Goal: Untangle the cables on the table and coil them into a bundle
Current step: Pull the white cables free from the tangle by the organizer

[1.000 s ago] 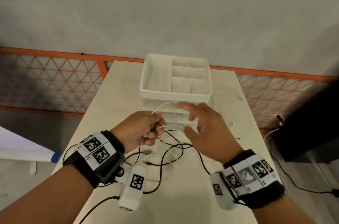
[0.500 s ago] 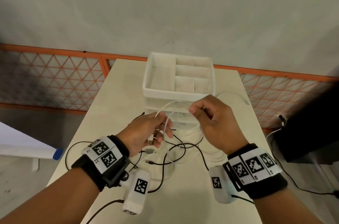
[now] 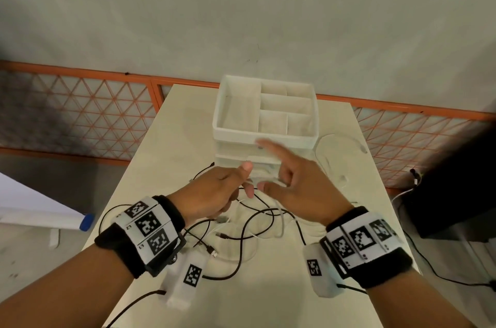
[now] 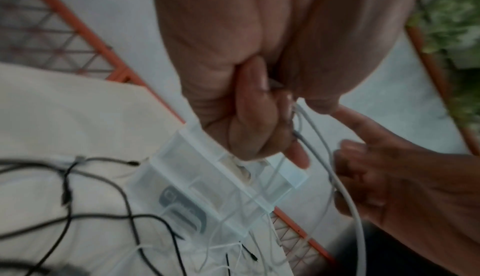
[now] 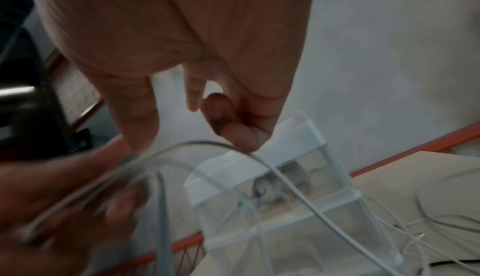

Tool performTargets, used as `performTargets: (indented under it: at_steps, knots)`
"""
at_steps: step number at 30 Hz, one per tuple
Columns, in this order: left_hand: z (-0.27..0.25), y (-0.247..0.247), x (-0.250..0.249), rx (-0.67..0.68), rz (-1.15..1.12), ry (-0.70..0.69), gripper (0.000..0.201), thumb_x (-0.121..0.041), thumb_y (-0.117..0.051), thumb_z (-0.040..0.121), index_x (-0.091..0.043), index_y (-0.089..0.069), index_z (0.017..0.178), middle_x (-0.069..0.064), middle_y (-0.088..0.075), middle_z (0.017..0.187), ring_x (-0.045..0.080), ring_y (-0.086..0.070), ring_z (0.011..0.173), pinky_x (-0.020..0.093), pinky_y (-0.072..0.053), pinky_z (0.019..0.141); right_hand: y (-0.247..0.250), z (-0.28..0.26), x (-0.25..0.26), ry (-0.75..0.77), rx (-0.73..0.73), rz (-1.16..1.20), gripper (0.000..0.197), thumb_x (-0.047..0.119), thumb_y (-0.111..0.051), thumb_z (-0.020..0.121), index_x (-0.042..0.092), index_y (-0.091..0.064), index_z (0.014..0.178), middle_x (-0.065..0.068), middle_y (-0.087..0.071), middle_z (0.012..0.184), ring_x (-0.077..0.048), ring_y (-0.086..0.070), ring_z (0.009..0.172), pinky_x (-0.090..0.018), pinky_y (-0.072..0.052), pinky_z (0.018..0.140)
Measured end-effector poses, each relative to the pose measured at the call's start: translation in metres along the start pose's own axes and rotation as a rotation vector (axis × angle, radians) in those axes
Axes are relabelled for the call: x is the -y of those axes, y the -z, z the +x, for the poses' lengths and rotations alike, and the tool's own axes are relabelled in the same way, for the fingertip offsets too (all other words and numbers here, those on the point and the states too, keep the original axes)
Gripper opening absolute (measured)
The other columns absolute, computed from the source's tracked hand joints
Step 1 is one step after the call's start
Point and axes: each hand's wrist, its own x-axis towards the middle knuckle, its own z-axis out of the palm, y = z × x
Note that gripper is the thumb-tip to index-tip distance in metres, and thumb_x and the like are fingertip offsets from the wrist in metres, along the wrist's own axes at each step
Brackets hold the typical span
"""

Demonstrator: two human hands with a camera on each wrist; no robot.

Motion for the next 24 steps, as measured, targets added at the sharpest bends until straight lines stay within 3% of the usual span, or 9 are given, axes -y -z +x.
performTargets:
  at_steps: [1,3,5,9,13,16,18,20,24]
  knots:
    - [0.0,0.0,-0.003,-0.037,0.079,-0.056,0.056,-0.049,-0.04,0.1,-0.002,-0.069,0.089,-0.013,-0.039,0.041,0.003,-0.033,0.037,0.016,-0.026,0.042,-0.007,0.002,0.001,0.0,0.035,-0.054,0.018,0.033,-0.067,0.094,0.048,-0.064,0.103,0.011,-0.041,0.044,-0.005,-0.042,0.044,-0.012,-0.034,0.05]
    - [-0.001,0.005,-0.003,-0.137,0.176,-0.139,0.048,-0.04,-0.045,0.101,-0.005,-0.071,0.081,-0.016,-0.043,0.037,0.001,-0.039,0.036,0.015,-0.027,0.045,-0.011,0.001,-0.008,-0.037,0.114,-0.106,0.019,0.037,-0.065,0.095,0.032,-0.068,0.076,0.014,-0.043,0.039,-0.004,-0.043,0.042,-0.014,-0.029,0.049]
    - [-0.003,0.015,0.002,-0.188,0.147,-0.153,0.045,-0.041,-0.048,0.099,-0.009,-0.07,0.078,-0.013,-0.036,0.039,0.004,-0.031,0.036,0.016,-0.026,0.043,-0.011,-0.002,-0.021,-0.139,0.165,-0.068,0.007,0.032,-0.07,0.09,0.026,-0.073,0.088,0.012,-0.04,0.039,-0.006,-0.037,0.039,-0.017,-0.031,0.054]
    - [-0.007,0.015,0.007,-0.092,0.023,-0.149,0.042,-0.037,-0.047,0.1,-0.007,-0.071,0.084,-0.004,-0.041,0.053,0.006,-0.03,0.042,0.012,-0.027,0.041,-0.01,-0.008,-0.026,-0.197,0.199,0.192,0.056,0.018,-0.074,0.085,0.045,-0.055,0.129,0.008,-0.041,0.046,-0.009,-0.037,0.045,-0.023,-0.039,0.056]
    - [-0.003,0.001,0.006,-0.168,-0.068,-0.234,0.036,-0.031,-0.053,0.098,-0.02,-0.073,0.07,0.007,-0.036,0.058,0.006,-0.029,0.044,0.012,-0.028,0.044,-0.027,-0.012,-0.016,-0.209,0.325,0.306,0.031,0.005,-0.063,0.086,0.023,-0.07,0.11,0.011,-0.046,0.045,-0.011,-0.036,0.044,-0.023,-0.036,0.049]
    - [-0.001,0.002,0.009,-0.352,-0.015,-0.247,0.026,-0.026,-0.059,0.096,-0.016,-0.075,0.078,-0.015,-0.041,0.043,-0.001,-0.039,0.04,0.008,-0.031,0.048,-0.039,-0.025,-0.021,-0.288,0.45,0.391,0.019,0.008,-0.06,0.082,0.012,-0.071,0.097,0.003,-0.05,0.049,-0.009,-0.042,0.043,-0.022,-0.038,0.046]
    - [0.001,0.006,0.012,-0.429,0.006,-0.233,0.022,-0.023,-0.062,0.095,-0.012,-0.074,0.081,-0.021,-0.047,0.039,-0.005,-0.044,0.04,0.006,-0.032,0.047,-0.042,-0.028,-0.028,-0.328,0.475,0.22,0.009,0.023,-0.069,0.089,0.015,-0.069,0.084,0.001,-0.055,0.052,-0.009,-0.046,0.043,-0.021,-0.04,0.045]
    - [0.003,0.01,0.02,-0.464,0.0,-0.215,0.024,-0.024,-0.063,0.094,-0.016,-0.073,0.075,-0.017,-0.049,0.043,0.0,-0.041,0.04,0.007,-0.031,0.045,-0.034,-0.022,-0.053,-0.405,0.364,-0.038,0.021,0.036,-0.069,0.09,0.023,-0.065,0.075,0.002,-0.064,0.058,-0.009,-0.058,0.048,-0.022,-0.048,0.049]
    - [0.001,0.009,0.038,-0.307,0.083,-0.062,0.026,-0.023,-0.058,0.097,-0.018,-0.071,0.074,-0.008,-0.057,0.055,0.011,-0.043,0.045,0.019,-0.036,0.042,0.017,-0.007,-0.097,-0.551,-0.084,-0.271,0.017,0.043,-0.069,0.086,0.029,-0.066,0.077,0.002,-0.074,0.081,-0.025,-0.072,0.083,-0.039,-0.06,0.081]
